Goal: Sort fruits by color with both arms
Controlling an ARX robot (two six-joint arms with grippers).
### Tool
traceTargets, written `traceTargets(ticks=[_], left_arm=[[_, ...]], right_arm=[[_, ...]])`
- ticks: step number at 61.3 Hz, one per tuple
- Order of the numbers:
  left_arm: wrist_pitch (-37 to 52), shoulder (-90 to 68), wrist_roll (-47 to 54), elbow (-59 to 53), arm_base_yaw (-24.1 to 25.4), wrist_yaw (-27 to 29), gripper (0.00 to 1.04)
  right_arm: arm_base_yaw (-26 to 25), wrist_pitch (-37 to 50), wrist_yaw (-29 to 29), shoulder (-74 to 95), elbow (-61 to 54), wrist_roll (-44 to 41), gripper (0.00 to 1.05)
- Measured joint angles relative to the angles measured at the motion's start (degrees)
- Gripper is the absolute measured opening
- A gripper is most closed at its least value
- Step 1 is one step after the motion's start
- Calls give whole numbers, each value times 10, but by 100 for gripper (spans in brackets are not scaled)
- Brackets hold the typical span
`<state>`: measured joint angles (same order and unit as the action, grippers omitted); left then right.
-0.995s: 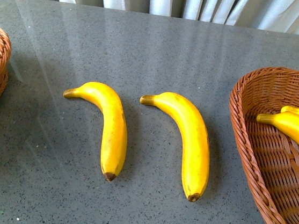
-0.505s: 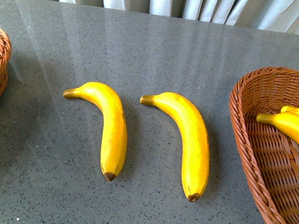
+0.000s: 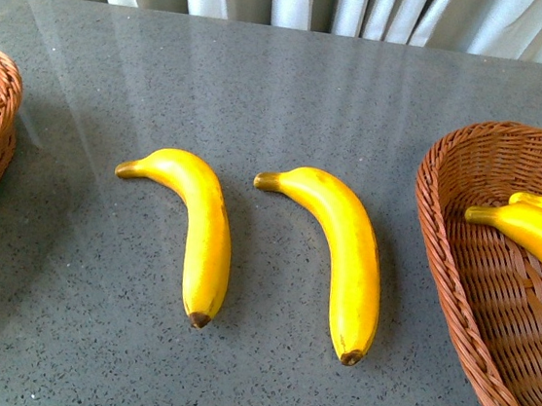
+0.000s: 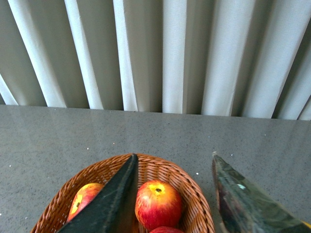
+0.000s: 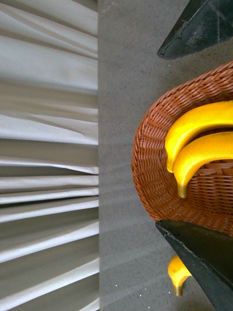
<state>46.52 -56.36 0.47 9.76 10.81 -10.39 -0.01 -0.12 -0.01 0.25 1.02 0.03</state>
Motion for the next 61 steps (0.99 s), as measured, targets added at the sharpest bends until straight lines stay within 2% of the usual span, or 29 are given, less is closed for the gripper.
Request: traceTargets(ticks=[9, 13, 21, 26, 30, 61], left_arm=[[-28, 50, -2, -30, -23, 21, 18], [-50, 89, -4, -44, -37, 35, 1], [-85, 141, -3, -60, -53, 50, 2], [-68, 151, -4, -80, -89, 98, 2], [-85, 170, -3, -90, -105, 99, 2], [-252, 349, -3, -91, -107, 104, 2]], right_arm=[[0, 0, 0, 0, 0, 0, 96], [0, 0, 0, 0, 0, 0, 96], [0, 0, 0, 0, 0, 0, 96], [0, 0, 0, 0, 0, 0, 96], [0, 0, 0, 0, 0, 0, 96], [0, 0, 0, 0, 0, 0, 96]])
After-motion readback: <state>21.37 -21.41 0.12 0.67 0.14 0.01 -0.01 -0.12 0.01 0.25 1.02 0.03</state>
